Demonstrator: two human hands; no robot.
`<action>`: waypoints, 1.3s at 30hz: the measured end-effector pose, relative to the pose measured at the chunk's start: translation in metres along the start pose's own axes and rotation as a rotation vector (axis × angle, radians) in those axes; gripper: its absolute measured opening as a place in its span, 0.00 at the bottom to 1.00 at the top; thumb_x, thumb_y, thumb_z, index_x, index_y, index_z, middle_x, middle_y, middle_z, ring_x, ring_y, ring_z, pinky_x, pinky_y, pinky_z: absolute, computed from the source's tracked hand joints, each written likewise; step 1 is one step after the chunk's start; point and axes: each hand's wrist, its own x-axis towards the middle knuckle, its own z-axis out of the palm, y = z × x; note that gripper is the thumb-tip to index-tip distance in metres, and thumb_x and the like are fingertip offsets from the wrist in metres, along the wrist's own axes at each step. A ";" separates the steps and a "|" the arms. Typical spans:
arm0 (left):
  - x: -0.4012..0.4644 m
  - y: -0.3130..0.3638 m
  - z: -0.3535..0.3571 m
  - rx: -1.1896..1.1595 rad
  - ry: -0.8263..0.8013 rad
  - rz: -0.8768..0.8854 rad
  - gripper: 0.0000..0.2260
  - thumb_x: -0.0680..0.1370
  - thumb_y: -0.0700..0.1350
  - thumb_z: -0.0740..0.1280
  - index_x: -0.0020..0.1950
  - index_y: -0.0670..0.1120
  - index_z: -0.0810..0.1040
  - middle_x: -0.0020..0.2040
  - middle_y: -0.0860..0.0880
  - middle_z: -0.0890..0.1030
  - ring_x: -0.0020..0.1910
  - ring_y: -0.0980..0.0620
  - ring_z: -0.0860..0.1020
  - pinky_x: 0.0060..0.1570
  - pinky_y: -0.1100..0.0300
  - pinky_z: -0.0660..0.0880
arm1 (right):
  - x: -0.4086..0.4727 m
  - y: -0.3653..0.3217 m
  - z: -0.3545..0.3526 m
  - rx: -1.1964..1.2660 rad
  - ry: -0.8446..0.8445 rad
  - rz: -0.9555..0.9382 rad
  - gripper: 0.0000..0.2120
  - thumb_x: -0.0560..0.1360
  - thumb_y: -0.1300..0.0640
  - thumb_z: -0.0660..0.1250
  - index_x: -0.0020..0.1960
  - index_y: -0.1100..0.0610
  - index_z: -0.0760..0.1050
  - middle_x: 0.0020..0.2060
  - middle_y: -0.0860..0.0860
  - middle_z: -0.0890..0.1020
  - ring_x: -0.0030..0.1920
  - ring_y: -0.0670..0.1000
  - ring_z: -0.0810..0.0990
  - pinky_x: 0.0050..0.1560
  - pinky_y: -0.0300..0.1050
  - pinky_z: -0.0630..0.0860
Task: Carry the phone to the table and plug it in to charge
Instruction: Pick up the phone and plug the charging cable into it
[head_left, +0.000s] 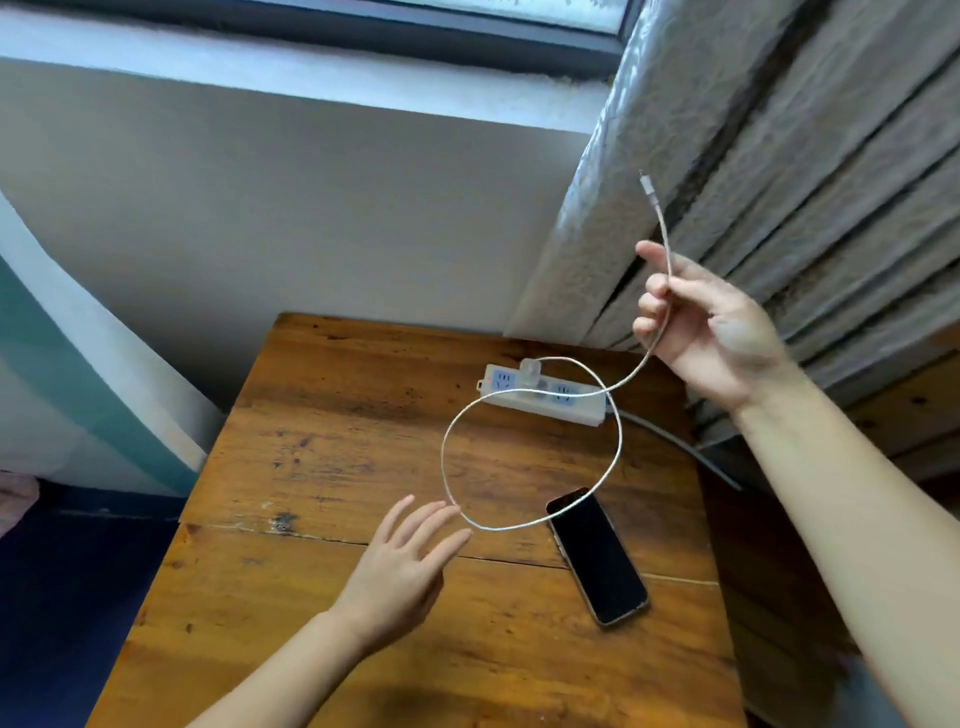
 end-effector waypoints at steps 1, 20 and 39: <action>0.003 0.016 0.003 -0.066 -0.005 0.011 0.17 0.69 0.42 0.63 0.57 0.49 0.78 0.56 0.47 0.81 0.56 0.46 0.78 0.60 0.49 0.72 | -0.006 0.000 -0.001 0.000 -0.001 -0.009 0.18 0.77 0.66 0.50 0.54 0.55 0.76 0.30 0.46 0.75 0.31 0.43 0.73 0.34 0.36 0.72; 0.172 0.201 0.087 -0.622 -0.215 -1.608 0.51 0.68 0.64 0.69 0.75 0.41 0.41 0.74 0.42 0.58 0.71 0.44 0.58 0.61 0.45 0.67 | -0.041 0.024 -0.048 0.014 0.190 0.042 0.17 0.75 0.70 0.51 0.37 0.53 0.70 0.29 0.46 0.79 0.33 0.44 0.77 0.64 0.60 0.70; 0.108 0.139 0.030 -1.738 -0.446 -1.293 0.48 0.71 0.47 0.72 0.75 0.55 0.37 0.73 0.41 0.64 0.66 0.42 0.68 0.68 0.49 0.64 | -0.023 0.072 -0.046 -0.293 0.157 0.074 0.15 0.81 0.54 0.51 0.52 0.52 0.77 0.18 0.44 0.63 0.19 0.42 0.57 0.18 0.35 0.55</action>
